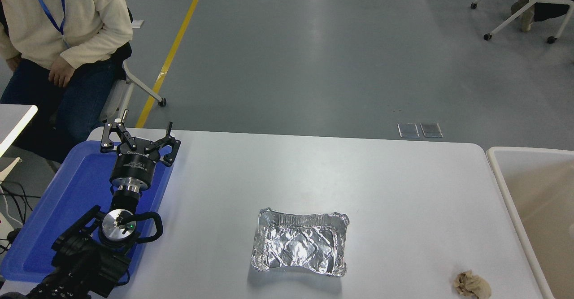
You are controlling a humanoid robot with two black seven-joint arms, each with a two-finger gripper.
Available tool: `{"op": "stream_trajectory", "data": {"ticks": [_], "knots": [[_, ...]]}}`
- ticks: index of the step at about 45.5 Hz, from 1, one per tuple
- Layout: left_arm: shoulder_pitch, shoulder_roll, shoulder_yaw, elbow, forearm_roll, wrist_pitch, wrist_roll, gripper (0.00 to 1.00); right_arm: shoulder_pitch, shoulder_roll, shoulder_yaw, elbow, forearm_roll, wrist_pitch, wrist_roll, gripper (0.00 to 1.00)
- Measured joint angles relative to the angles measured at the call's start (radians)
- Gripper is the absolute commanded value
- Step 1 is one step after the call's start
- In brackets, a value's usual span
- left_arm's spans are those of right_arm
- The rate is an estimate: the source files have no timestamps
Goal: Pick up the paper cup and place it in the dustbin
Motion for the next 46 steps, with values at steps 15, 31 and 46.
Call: {"op": "stream_trajectory", "data": {"ticks": [15,31,46], "knots": [[0.000,0.000,0.000,0.000,0.000,0.000,0.000,1.00,-0.059,0.052,0.004,-0.064,0.046,-0.086,-0.013,0.87],[0.000,0.000,0.000,0.000,0.000,0.000,0.000,1.00,-0.075,0.092,0.034,-0.074,0.057,-0.174,-0.014,1.00],[-0.001,0.000,0.000,0.000,0.000,0.000,0.000,1.00,-0.080,0.097,0.141,-0.075,0.059,-0.197,-0.015,1.00]]}}
